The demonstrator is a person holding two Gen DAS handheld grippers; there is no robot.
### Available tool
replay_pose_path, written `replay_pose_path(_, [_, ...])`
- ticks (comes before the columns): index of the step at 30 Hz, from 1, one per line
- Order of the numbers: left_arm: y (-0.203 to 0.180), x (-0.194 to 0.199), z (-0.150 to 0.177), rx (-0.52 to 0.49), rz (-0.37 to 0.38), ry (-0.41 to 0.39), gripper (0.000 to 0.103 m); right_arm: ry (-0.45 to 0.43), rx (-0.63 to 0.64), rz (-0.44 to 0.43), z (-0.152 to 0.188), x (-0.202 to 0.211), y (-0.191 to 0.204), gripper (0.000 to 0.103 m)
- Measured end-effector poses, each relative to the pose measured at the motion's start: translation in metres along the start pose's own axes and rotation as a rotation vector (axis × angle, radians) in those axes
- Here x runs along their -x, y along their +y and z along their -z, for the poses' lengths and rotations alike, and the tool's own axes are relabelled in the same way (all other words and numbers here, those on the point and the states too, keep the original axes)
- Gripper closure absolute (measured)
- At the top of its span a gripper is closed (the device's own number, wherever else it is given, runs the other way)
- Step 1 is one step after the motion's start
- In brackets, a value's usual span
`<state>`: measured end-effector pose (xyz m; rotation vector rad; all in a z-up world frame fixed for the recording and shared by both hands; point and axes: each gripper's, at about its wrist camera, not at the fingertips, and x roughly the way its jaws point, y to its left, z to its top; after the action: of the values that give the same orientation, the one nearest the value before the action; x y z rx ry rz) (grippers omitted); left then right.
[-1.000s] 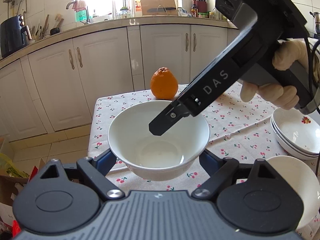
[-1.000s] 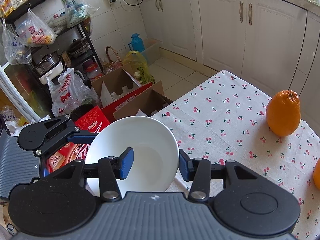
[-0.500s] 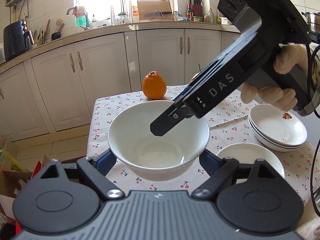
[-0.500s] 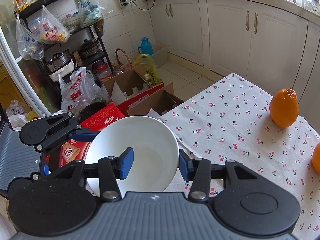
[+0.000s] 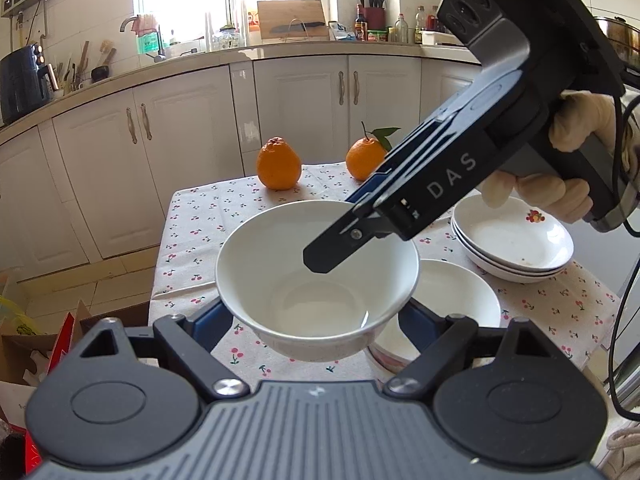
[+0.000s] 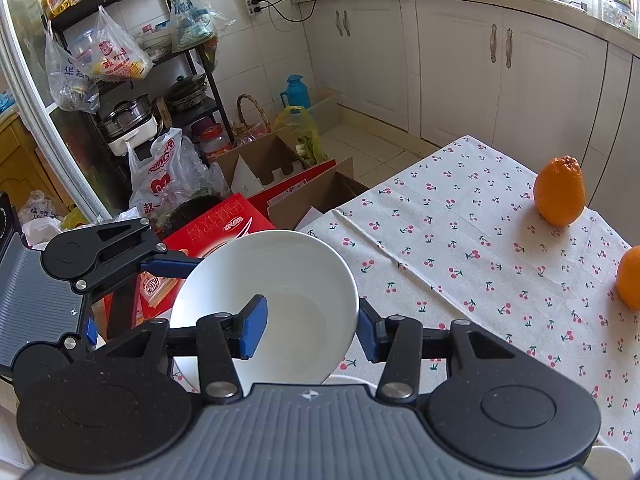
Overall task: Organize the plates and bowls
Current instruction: 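Lift the white bowl with the right gripper and carry it to the nested bowls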
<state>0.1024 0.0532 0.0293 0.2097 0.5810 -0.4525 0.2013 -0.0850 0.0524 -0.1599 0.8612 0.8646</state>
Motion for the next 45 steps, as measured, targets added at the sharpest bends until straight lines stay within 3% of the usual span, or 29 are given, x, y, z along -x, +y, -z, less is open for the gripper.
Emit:
replay_pose_path(25, [-0.048,-0.003,0.001,-0.050,0.088,0.010,0.014,-0.028,-0.076,0.053,0.054,0.042,-0.011,0.050])
replay_pose_path(45, [-0.053,-0.026,0.007,-0.044,0.135,0.053,0.014,0.005,-0.086,0.120,0.071,0.030,-0.020,0.050])
